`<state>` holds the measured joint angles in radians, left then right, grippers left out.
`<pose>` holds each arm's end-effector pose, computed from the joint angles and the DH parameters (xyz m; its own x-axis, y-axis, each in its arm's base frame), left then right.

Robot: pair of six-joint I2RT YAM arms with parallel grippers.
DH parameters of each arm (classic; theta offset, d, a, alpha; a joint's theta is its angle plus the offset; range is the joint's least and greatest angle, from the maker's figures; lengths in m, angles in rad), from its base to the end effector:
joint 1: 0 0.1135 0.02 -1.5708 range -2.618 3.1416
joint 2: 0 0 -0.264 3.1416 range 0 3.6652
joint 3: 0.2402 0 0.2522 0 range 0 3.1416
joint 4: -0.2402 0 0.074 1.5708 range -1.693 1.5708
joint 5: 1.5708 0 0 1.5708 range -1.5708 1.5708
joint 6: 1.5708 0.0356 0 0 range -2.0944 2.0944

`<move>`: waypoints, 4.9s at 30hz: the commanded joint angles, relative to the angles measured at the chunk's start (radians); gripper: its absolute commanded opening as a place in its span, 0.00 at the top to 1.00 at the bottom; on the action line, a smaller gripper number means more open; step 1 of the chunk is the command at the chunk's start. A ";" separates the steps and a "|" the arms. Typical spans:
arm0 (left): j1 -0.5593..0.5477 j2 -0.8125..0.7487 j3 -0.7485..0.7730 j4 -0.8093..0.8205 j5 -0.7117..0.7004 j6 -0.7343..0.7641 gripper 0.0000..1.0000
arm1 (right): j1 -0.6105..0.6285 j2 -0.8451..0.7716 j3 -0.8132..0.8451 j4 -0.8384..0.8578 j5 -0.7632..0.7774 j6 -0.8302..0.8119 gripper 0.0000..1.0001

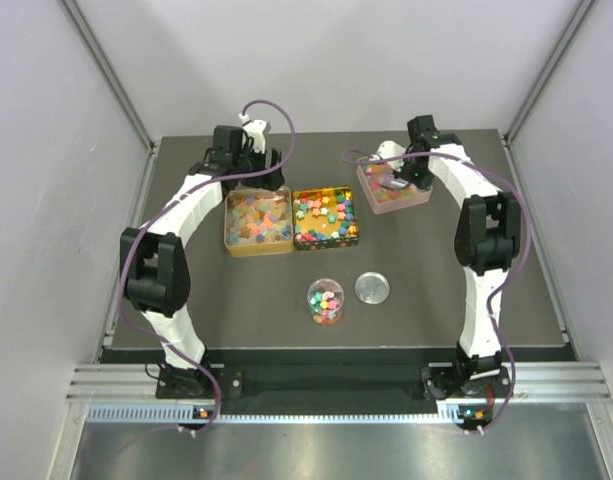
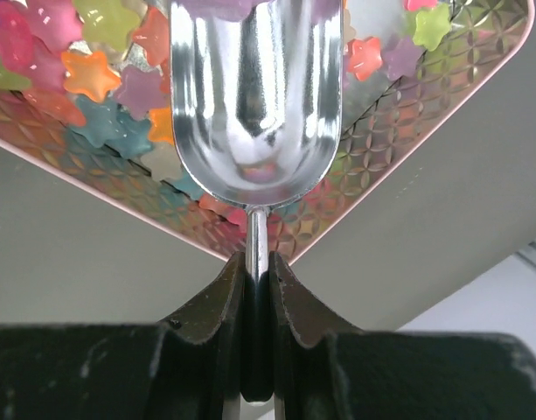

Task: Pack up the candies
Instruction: Scoop the fake candies from the storage box, then place the fake candies in the packing bottle.

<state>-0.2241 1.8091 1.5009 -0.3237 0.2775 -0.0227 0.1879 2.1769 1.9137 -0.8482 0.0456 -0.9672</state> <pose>0.4086 -0.1031 0.2890 -0.5855 0.1111 -0.8030 0.4161 0.8913 -0.1801 0.4631 0.0864 0.2265 -0.3625 -0.9061 -0.2180 -0.8196 0.4213 -0.3883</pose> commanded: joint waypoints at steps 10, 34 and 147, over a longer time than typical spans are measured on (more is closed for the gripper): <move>-0.006 -0.039 -0.028 0.002 -0.003 0.015 0.16 | 0.007 0.142 0.130 0.015 0.017 -0.148 1.00; -0.020 0.002 -0.008 0.006 -0.008 0.017 0.16 | 0.028 0.104 -0.010 0.049 -0.099 -0.068 1.00; 0.315 -0.681 -0.479 0.092 0.020 0.069 0.14 | 0.800 -0.675 -0.458 -0.492 0.457 -0.104 1.00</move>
<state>0.0784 1.2068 1.0676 -0.2718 0.2825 0.0261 0.9539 1.4780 1.3796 -1.2900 0.4034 -1.1130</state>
